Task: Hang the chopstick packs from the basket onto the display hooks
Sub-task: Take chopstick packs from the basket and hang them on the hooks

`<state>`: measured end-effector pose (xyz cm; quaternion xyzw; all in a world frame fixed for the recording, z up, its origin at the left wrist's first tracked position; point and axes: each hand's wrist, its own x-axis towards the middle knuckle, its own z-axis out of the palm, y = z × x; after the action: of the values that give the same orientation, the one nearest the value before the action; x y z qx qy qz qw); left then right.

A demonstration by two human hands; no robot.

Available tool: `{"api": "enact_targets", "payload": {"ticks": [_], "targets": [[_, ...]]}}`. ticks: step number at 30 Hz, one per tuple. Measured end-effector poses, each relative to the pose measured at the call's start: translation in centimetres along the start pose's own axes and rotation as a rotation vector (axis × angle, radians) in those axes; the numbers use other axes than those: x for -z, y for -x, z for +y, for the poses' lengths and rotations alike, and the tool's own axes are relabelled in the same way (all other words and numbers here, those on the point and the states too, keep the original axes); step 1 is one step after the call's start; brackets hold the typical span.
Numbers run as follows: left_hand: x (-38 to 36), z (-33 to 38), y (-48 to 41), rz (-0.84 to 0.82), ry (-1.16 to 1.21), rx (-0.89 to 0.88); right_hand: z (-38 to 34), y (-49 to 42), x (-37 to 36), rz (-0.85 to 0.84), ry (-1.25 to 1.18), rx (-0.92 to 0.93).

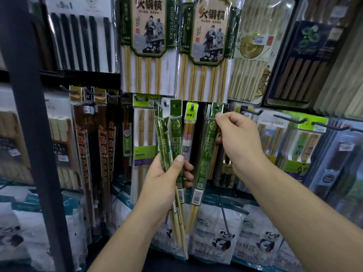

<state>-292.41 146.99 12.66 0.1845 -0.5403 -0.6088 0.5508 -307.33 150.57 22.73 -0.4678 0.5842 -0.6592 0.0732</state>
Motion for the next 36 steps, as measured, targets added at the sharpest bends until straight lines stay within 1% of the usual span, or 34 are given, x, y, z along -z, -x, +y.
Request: {"api": "enact_targets", "payload": {"ticks": [5,11,20,22,25,28,30,33,36], "targets": [[0.3,0.2,0.1,0.01,-0.03,0.001,0.5,0.0,0.1,-0.007,0.038,0.002],[-0.1,0.2,0.2,-0.044,-0.025,0.011,0.8,0.1,-0.1,0.006,0.047,-0.022],[-0.1,0.2,0.3,-0.071,-0.038,0.011,1.8,1.3,0.0,0.09,0.108,-0.029],[-0.1,0.1,0.4,-0.084,-0.037,0.025,1.6,1.8,-0.1,0.064,0.064,0.0],[-0.4,0.2,0.6,-0.107,-0.004,0.051,0.6,2.6,-0.4,-0.041,-0.057,0.075],[-0.7,0.1,0.8,-0.161,-0.008,0.063,-0.1,3.0,-0.8,-0.083,-0.039,0.162],[-0.8,-0.1,0.8,-0.18,0.001,0.072,-0.2,2.9,-0.8,-0.077,-0.022,0.169],[-0.8,-0.2,0.8,-0.157,0.069,0.123,-0.1,2.3,-0.5,-0.054,-0.037,0.135],[-0.5,-0.1,0.6,-0.086,-0.033,0.162,0.0,1.3,-0.1,-0.014,-0.041,0.073]]}}
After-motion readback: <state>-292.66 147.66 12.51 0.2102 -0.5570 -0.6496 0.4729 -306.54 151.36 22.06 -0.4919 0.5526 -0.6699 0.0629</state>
